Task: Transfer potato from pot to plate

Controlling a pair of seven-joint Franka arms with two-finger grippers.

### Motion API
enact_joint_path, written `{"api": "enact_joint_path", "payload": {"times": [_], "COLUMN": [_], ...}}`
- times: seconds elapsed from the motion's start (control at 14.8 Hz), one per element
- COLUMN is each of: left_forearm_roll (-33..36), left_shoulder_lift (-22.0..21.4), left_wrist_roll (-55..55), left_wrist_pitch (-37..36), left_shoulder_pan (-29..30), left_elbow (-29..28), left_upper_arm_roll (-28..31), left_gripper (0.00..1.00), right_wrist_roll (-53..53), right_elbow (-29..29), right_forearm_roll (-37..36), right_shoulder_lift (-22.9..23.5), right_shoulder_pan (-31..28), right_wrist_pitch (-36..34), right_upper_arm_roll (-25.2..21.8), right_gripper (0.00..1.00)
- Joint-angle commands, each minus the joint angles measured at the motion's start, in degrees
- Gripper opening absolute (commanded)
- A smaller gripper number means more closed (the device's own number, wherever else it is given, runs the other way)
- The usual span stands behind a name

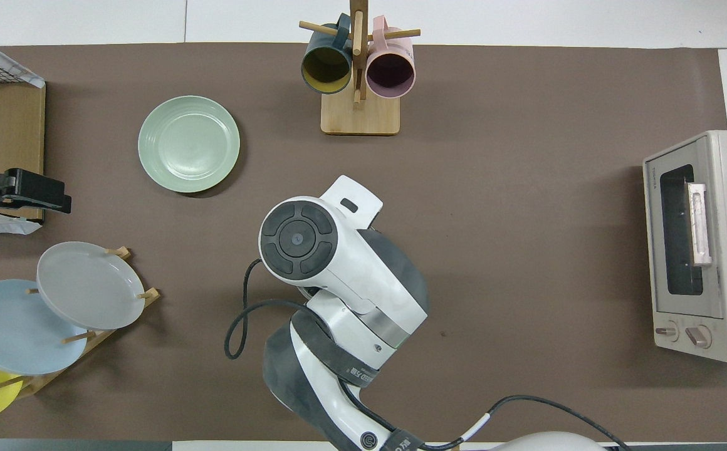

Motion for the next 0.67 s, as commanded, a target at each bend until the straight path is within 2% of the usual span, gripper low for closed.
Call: {"api": "enact_joint_path", "payload": {"times": [0.0, 0.27, 0.61], "left_forearm_roll": [-0.6, -0.6, -0.9], "left_shoulder_lift": [-1.1, -1.1, -1.1], "left_wrist_roll": [-0.4, -0.5, -0.4], "left_wrist_pitch": [0.3, 0.1, 0.2], "left_shoulder_pan": [0.1, 0.1, 0.1], "left_elbow": [-1.2, -1.1, -1.1], "left_upper_arm_roll": [-0.2, -0.2, -0.2], "left_gripper": [1.00, 1.00, 1.00], "right_wrist_roll": [0.5, 1.6, 1.4], "right_elbow": [-1.6, -7.9, -8.5], "right_forearm_roll": [-1.1, -0.6, -0.6], "right_shoulder_lift": [-1.0, -2.7, -2.8], "right_shoulder_pan": [-0.2, -0.1, -0.2], "right_wrist_pitch": [1.1, 6.9, 8.1], "right_upper_arm_roll": [0.2, 0.3, 0.2], "right_gripper": [1.00, 1.00, 1.00]}}
